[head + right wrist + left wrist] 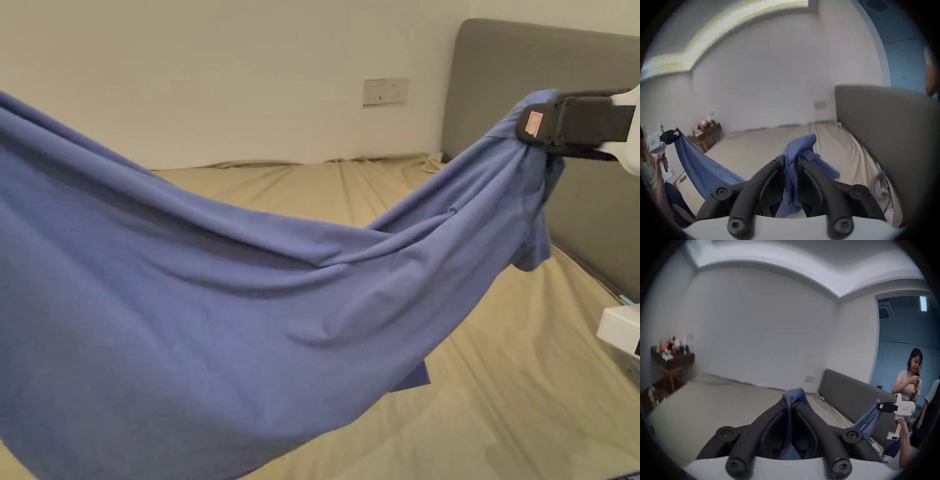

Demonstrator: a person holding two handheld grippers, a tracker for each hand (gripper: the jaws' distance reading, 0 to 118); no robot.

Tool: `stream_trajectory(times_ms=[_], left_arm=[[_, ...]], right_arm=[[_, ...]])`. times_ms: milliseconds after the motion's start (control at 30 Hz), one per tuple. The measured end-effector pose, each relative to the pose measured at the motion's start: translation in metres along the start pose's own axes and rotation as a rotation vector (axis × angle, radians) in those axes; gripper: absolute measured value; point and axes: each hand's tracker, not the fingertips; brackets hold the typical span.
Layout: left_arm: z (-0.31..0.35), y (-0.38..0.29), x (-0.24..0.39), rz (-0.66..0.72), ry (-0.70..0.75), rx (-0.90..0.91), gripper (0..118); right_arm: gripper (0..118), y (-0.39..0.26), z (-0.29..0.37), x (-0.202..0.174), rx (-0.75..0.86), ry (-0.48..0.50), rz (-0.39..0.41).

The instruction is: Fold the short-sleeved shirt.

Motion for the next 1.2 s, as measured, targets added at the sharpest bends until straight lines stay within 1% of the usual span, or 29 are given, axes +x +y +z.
stream_trajectory(times_ms=[133, 200, 267, 300, 400, 467, 533, 633, 700, 833, 900, 933, 967, 1000, 1033, 1067, 1133, 1200], left_arm=[[-0.034, 0.068, -0.011, -0.058, 0.096, 0.016, 1], [-0.061, 0.101, -0.018, -0.067, 0.141, 0.025, 1], [-0.089, 0.126, -0.021, -0.062, 0.159, 0.043, 1], [-0.103, 0.137, -0.025, -0.057, 0.201, 0.049, 1], [-0.141, 0.149, -0.039, -0.047, 0.263, 0.045, 1], [-0.165, 0.143, -0.057, -0.009, 0.284, 0.033, 1], [-0.183, 0.122, -0.075, 0.031, 0.28, 0.017, 1], [-0.208, 0.063, -0.105, 0.074, 0.296, -0.033, 1], [-0.225, 0.009, -0.127, 0.108, 0.317, -0.12, 1], [-0.24, -0.115, -0.164, 0.222, 0.335, -0.285, 1], [-0.241, -0.183, -0.178, 0.269, 0.35, -0.377, 1], [-0.237, -0.207, -0.179, 0.286, 0.349, -0.422, 1], [-0.235, -0.233, -0.185, 0.338, 0.341, -0.482, 1], [-0.232, -0.255, -0.188, 0.36, 0.341, -0.526, 1], [-0.229, -0.27, -0.189, 0.363, 0.357, -0.554, 1], [-0.221, -0.28, -0.184, 0.334, 0.369, -0.568, 1], [-0.21, -0.294, -0.183, 0.329, 0.362, -0.583, 1], [-0.192, -0.293, -0.18, 0.349, 0.345, -0.581, 1]], right_arm=[[17, 0.064, -0.05, -0.021, 0.017, -0.011, 0.034], [17, 0.098, -0.083, -0.037, 0.017, -0.059, 0.085], [17, 0.124, -0.114, -0.047, 0.017, -0.078, 0.085], [17, 0.135, -0.13, -0.05, 0.018, -0.074, 0.071], [17, 0.154, -0.172, -0.055, 0.023, -0.067, 0.019], [17, 0.155, -0.198, -0.06, 0.021, -0.076, 0.016], [17, 0.141, -0.222, -0.059, 0.002, -0.085, 0.029], [17, 0.097, -0.259, -0.052, -0.057, -0.091, 0.057], [17, 0.048, -0.28, -0.043, -0.11, -0.108, 0.056], [17, -0.069, -0.31, -0.018, -0.243, -0.104, 0.006], [17, -0.138, -0.322, -0.004, -0.336, -0.117, -0.009], [17, -0.164, -0.323, 0.0, -0.366, -0.115, -0.016], [17, -0.19, -0.324, 0.005, -0.412, -0.134, -0.022], [17, -0.214, -0.323, 0.011, -0.439, -0.136, -0.045], [17, -0.228, -0.322, 0.013, -0.459, -0.138, -0.069], [17, -0.241, -0.319, 0.018, -0.474, -0.146, -0.092], [17, -0.253, -0.308, 0.026, -0.469, -0.149, -0.1], [17, -0.256, -0.289, 0.028, -0.46, -0.149, -0.102]])
